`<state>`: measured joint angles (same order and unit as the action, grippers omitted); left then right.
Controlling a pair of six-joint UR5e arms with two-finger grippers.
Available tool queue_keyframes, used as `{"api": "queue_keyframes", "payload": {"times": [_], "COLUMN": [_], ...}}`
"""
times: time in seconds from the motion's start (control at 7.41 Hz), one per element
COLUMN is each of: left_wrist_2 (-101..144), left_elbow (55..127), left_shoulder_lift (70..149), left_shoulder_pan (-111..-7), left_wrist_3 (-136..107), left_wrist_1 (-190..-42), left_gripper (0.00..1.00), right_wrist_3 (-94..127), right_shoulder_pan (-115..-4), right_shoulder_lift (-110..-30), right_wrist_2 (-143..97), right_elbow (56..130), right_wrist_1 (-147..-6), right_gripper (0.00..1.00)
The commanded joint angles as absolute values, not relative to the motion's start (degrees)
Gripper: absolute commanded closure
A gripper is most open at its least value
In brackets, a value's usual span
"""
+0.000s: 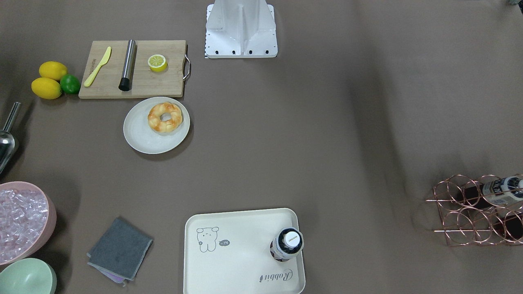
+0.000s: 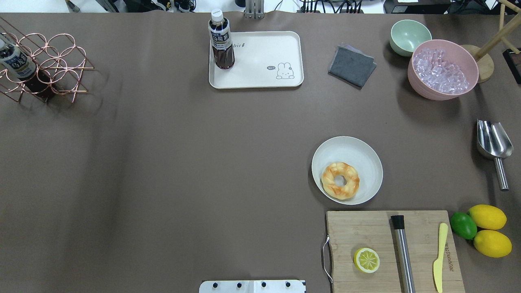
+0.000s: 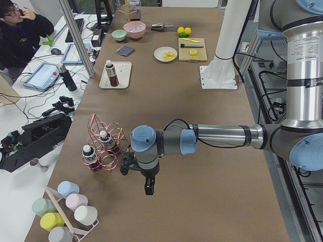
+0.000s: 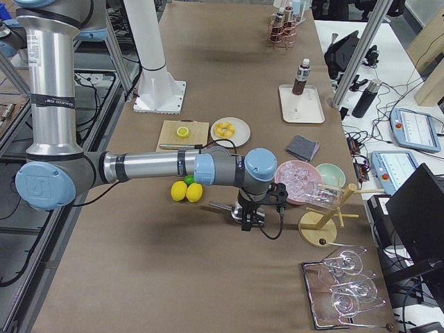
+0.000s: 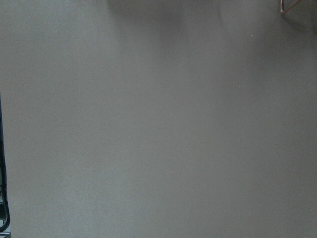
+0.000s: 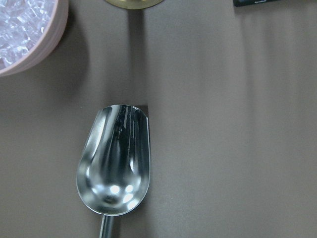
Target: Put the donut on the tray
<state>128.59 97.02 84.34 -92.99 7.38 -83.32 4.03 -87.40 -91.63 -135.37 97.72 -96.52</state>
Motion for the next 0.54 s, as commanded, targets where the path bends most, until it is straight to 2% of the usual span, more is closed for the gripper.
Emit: {"api": "queue_keyframes", "payload": {"times": [0.0, 0.4], "left_wrist_2": [128.58, 128.58], "left_elbow": [97.21, 97.29], "left_shoulder_lift": [84.46, 84.55], "left_shoulder_pan": [-92.99, -92.99], "left_wrist_3": [7.47, 7.38], "left_wrist_1": [-83.32, -83.32], "left_gripper": [0.02, 0.02], "right_wrist_3": [7.71, 15.98], "right_shoulder_pan": [-83.7, -77.28], "right_shoulder_lift": [-93.32, -93.08], "right_wrist_2": [-137.18, -140.6], "right_elbow": [103.32, 109.32], "right_wrist_1": [-96.24, -95.71], "right_gripper": [0.0, 0.0]}}
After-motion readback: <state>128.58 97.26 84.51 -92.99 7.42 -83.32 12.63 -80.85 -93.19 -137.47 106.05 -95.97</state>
